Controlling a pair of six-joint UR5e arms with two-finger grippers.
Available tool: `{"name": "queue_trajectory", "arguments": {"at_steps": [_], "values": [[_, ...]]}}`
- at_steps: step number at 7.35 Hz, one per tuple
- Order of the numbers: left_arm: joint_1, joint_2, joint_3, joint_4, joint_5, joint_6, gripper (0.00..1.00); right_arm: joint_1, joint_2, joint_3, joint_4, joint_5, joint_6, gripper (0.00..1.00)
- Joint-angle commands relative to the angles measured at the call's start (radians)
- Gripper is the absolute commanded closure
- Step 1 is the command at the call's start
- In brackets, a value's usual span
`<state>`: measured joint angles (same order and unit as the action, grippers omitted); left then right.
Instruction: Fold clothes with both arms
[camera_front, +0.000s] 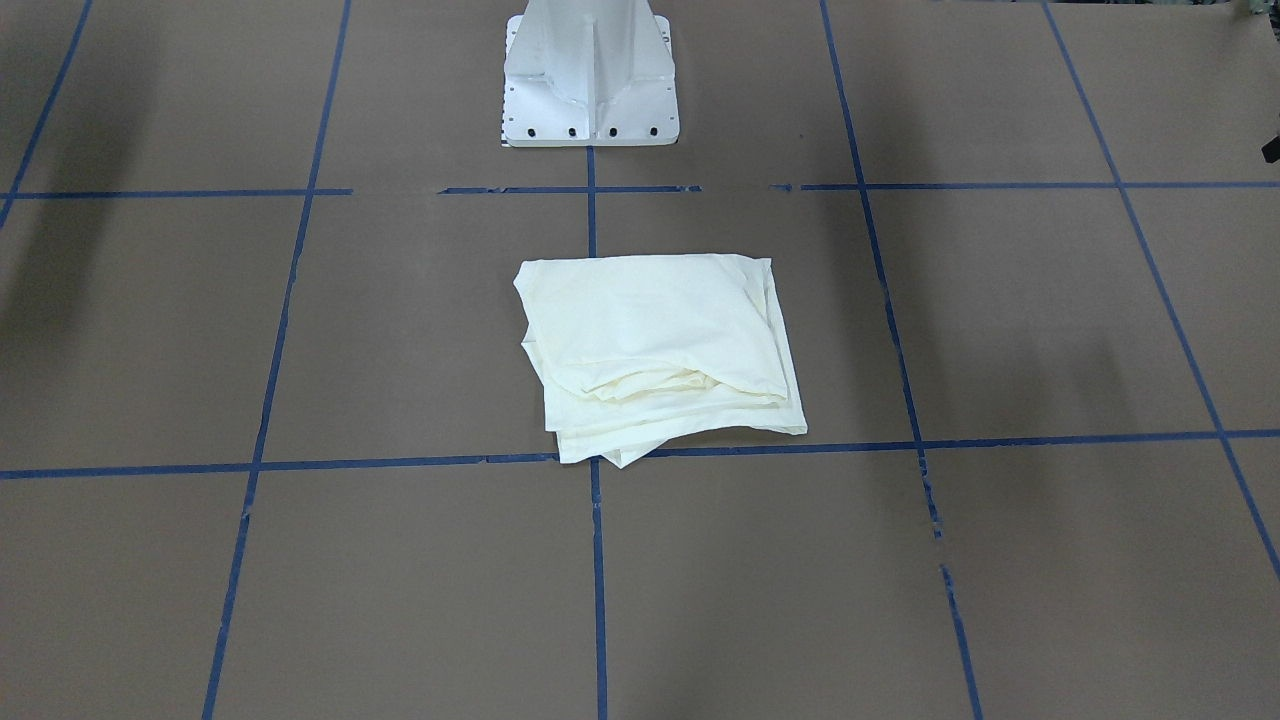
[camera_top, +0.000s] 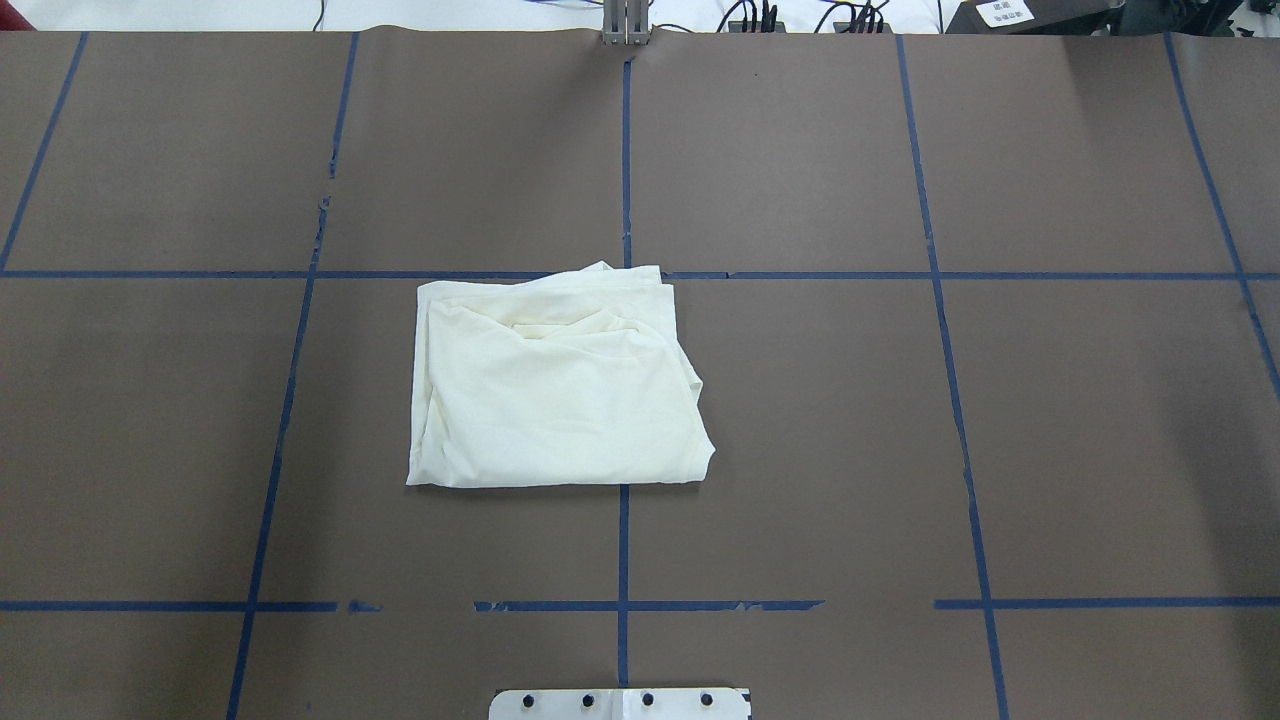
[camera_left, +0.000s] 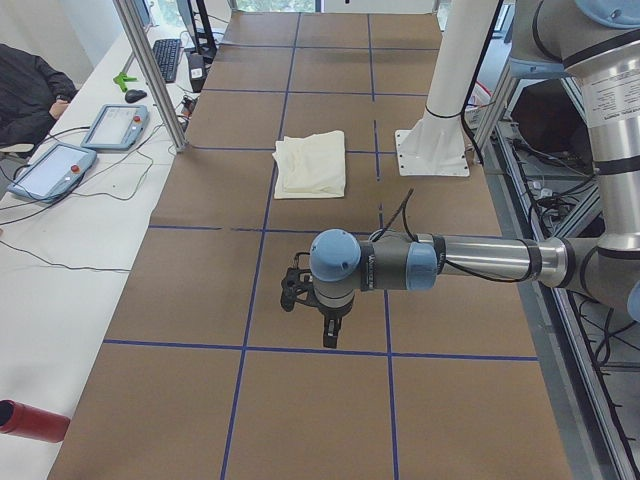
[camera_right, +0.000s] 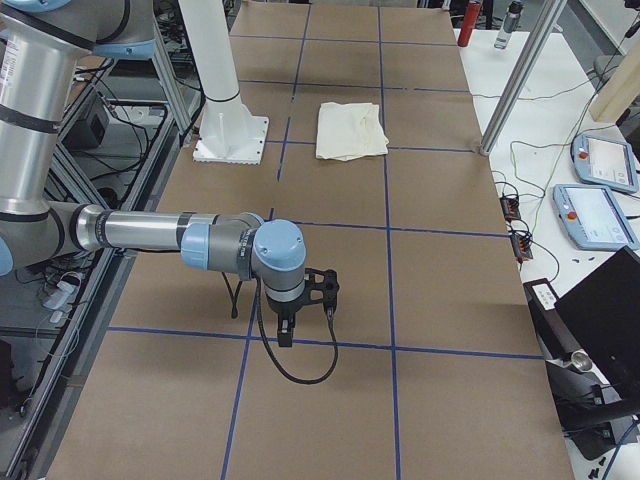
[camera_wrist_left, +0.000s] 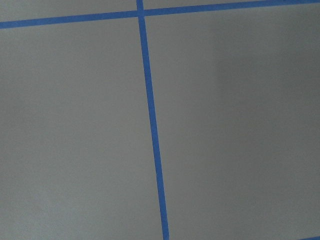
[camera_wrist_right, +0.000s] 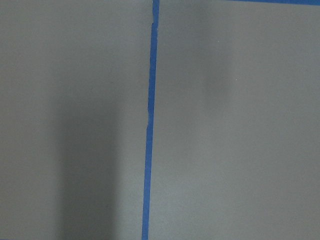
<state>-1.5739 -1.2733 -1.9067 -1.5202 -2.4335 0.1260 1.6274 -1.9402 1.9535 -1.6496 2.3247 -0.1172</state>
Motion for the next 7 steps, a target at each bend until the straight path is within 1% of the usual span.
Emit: {"name": "queue_trajectory", "arguments": {"at_steps": [1, 7], "values": [[0.0, 0.002, 0.0, 0.0, 0.004, 0.0, 0.0, 0.0, -0.017, -0.001, -0.001, -0.001, 0.001, 0.0], [0.0, 0.0, -0.002, 0.0, 0.002, 0.0, 0.0, 0.0, -0.037, -0.005, -0.002, -0.001, 0.001, 0.0]]}}
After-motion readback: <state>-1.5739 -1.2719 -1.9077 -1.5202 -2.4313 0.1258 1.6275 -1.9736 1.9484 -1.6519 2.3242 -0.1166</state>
